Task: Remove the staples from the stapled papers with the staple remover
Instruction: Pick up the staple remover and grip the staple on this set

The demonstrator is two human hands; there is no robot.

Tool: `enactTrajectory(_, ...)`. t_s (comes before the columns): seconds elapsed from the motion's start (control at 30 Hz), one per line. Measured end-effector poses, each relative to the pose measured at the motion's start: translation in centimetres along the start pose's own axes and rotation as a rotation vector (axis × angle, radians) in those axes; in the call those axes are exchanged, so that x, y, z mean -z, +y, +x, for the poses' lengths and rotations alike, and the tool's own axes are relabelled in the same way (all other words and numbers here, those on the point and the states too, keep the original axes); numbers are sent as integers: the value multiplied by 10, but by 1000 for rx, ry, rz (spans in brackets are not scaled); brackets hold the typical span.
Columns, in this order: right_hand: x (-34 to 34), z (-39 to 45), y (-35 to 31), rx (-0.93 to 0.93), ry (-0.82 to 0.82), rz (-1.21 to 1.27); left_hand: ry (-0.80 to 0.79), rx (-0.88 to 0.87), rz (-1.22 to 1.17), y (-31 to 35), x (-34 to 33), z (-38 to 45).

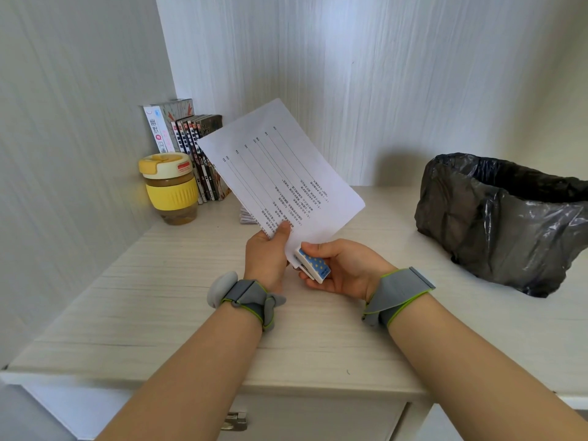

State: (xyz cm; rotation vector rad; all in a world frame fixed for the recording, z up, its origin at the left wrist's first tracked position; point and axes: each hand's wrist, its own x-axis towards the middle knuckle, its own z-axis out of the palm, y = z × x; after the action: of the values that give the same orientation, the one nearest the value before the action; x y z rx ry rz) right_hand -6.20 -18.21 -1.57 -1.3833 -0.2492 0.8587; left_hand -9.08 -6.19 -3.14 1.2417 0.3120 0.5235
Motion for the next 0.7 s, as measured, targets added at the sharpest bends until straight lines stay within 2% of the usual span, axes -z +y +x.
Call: enactTrajectory(0.7, -3, 2, 2, 74, 118, 34, -4, 61, 30, -2, 2, 1)
